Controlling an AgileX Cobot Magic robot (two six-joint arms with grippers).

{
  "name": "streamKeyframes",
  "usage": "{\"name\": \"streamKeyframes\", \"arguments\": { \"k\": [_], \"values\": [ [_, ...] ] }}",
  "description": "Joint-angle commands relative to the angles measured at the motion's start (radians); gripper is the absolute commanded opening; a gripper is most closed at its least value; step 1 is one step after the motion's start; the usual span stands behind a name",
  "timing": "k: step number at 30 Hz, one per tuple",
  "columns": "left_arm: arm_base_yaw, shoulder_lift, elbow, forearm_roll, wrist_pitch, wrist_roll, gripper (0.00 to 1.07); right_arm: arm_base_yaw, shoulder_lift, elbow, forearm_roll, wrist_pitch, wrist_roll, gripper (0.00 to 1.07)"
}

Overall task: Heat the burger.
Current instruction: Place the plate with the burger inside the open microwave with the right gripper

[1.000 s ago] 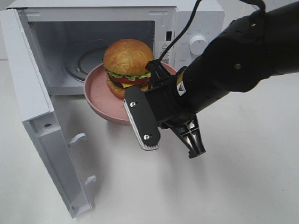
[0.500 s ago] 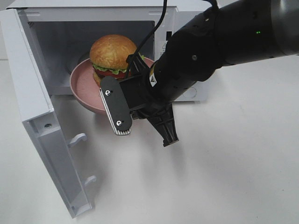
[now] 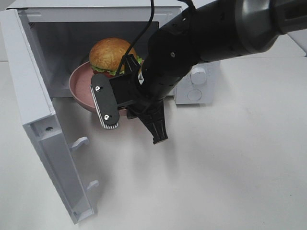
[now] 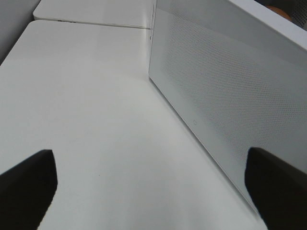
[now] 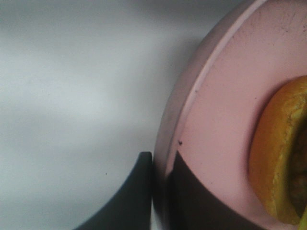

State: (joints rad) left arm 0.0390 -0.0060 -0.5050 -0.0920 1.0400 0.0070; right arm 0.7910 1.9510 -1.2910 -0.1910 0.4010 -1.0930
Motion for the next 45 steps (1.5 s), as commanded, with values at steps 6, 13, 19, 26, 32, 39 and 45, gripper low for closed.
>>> {"name": "streamKeyframes", "arguments": {
  "k": [6, 13, 19, 26, 32, 39, 45],
  "values": [
    [0.002, -0.020, 0.002, -0.007, -0.007, -0.007, 1.00, 0.001, 0.055, -0.126, -0.068, -0.003, 0.088, 0.00],
    [0.002, -0.020, 0.002, -0.007, -0.007, -0.007, 1.00, 0.001, 0.117, -0.240, -0.106, 0.077, 0.164, 0.00],
    [0.002, -0.020, 0.002, -0.007, -0.007, -0.007, 1.00, 0.001, 0.183, -0.344, -0.111, 0.104, 0.189, 0.00],
    [0.002, -0.020, 0.002, -0.007, -0.007, -0.007, 1.00, 0.001, 0.227, -0.412, -0.114, 0.106, 0.216, 0.00],
    [0.002, -0.020, 0.002, -0.007, -0.007, -0.007, 1.00, -0.002, 0.274, -0.488, -0.149, 0.133, 0.223, 0.00],
    [0.002, -0.020, 0.002, -0.007, -0.007, -0.007, 1.00, -0.003, 0.314, -0.554, -0.175, 0.132, 0.268, 0.00],
    [0.002, -0.020, 0.002, -0.007, -0.007, -0.007, 1.00, -0.023, 0.346, -0.608, -0.194, 0.133, 0.274, 0.00]
  ]
}}
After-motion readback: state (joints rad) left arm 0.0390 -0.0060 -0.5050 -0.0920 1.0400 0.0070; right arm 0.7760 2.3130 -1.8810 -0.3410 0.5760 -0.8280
